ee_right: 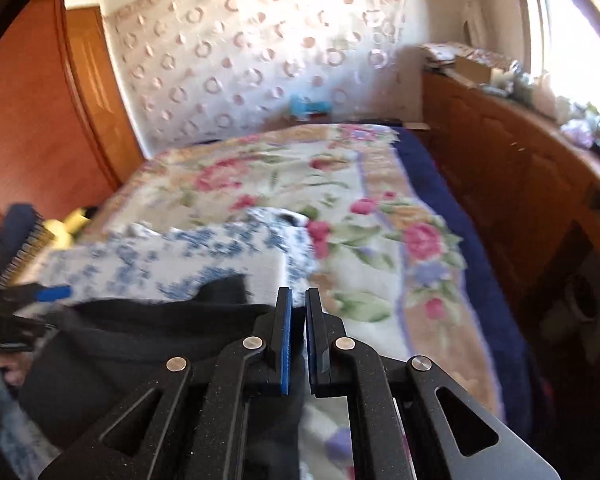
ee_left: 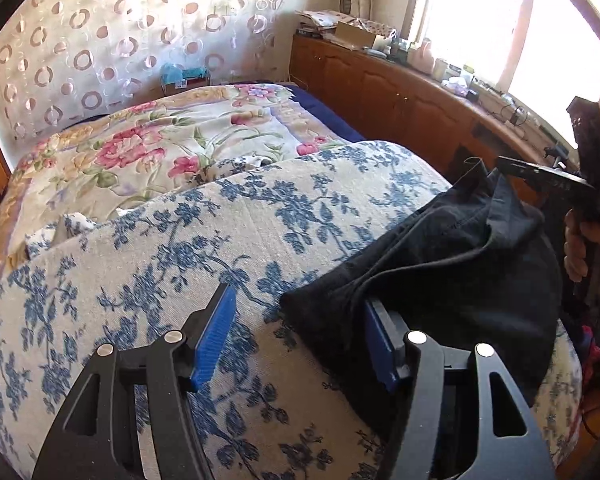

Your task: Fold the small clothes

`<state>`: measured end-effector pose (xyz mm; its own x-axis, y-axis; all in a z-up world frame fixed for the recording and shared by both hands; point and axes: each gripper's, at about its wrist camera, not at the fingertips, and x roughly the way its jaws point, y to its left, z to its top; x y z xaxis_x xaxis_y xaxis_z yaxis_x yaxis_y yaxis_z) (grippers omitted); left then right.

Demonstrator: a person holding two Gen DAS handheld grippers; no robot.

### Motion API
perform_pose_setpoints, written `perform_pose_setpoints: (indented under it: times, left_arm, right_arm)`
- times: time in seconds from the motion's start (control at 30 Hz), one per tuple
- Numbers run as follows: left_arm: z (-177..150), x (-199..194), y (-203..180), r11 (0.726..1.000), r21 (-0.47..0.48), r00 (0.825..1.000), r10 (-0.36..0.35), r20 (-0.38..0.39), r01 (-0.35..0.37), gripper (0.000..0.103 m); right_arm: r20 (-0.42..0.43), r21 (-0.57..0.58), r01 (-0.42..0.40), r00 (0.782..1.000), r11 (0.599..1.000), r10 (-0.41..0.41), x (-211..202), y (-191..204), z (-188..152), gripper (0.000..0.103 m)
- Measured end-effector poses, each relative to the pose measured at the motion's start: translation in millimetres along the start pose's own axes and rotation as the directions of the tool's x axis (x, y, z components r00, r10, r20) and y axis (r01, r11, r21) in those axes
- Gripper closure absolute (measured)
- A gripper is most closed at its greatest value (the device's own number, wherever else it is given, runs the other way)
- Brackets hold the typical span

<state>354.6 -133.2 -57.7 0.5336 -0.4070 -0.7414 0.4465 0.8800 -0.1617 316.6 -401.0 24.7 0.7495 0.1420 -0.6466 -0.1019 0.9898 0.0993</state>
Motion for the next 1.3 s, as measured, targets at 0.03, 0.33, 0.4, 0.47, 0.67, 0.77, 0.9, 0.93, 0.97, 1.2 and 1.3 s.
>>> perform_pose_setpoints:
  times: [0.03,0.33,0.4,0.47,0.67,0.77,0.9,0.93,0.97,1.2,1.3]
  left_arm:
    - [-1.1,-0.2,1.0,1.000,-0.016,1.000,-0.012,-0.002,0.012,0.039]
    - [7.8,7.5,17.1,0.992,-0.119,0.999,-0.031,0.022,0.034,0.038]
    - [5.5,10.4,15.7,0.994,-0.109,1.000,-0.027,0.010,0.028,0.038]
    - [2.9,15.2,15.8,0.994,-0.107,0.999,-0.040,-0.014,0.038,0.038]
    - [3.4,14.9,7.6,0.997,-0.060,0.999,-0.040,-0.035,0.038,0.050]
    - [3.5,16.7,3.6,0.994,-0.059,0.994,-0.091,-0.055,0.088,0.070]
    - [4.3,15.4,3.6,0.987,-0.076,0.987,-0.147,-0.068,0.142,0.088]
    - [4.5,12.0,3.7,0.984,-0.080,0.984,-0.167,-0.066,0.162,0.090]
    - [4.4,7.8,2.7,0.981,-0.078,0.981,-0.182,-0.059,0.178,0.091]
    - [3.1,-69.0,-8.0,0.957,-0.043,0.956,-0.282,0.078,0.286,0.092]
    - [-0.4,-99.5,-7.2,0.957,-0.027,0.951,-0.283,0.124,0.289,0.093]
  right_arm:
    - [0.002,0.011,-0.009,1.000,1.000,0.009,-3.7,0.2,0.7,0.090]
    - [-0.042,-0.038,-0.134,0.990,0.990,0.133,-28.5,1.2,-22.1,0.034]
    - [-0.082,-0.034,-0.161,0.984,0.986,0.157,-23.6,-2.8,-25.3,0.031]
    - [-0.135,-0.021,-0.176,0.976,0.984,0.172,-10.3,-4.7,-29.3,0.030]
    - [-0.170,0.004,-0.213,0.963,0.977,0.210,8.9,-8.7,-15.0,0.030]
    - [-0.187,0.007,-0.240,0.953,0.971,0.237,13.9,-9.4,-16.1,0.041]
    - [-0.199,-0.006,-0.274,0.943,0.962,0.267,13.4,-4.8,-19.7,0.070]
    - [-0.199,-0.014,-0.285,0.940,0.959,0.276,11.3,-3.7,-19.7,0.080]
    - [-0.199,-0.037,-0.278,0.943,0.960,0.265,9.6,-0.4,-20.3,0.082]
    - [-0.082,-0.128,-0.223,0.973,0.966,0.214,-28.8,14.9,-5.7,0.086]
    - [-0.027,-0.176,-0.220,0.975,0.959,0.219,-46.2,31.8,6.6,0.086]
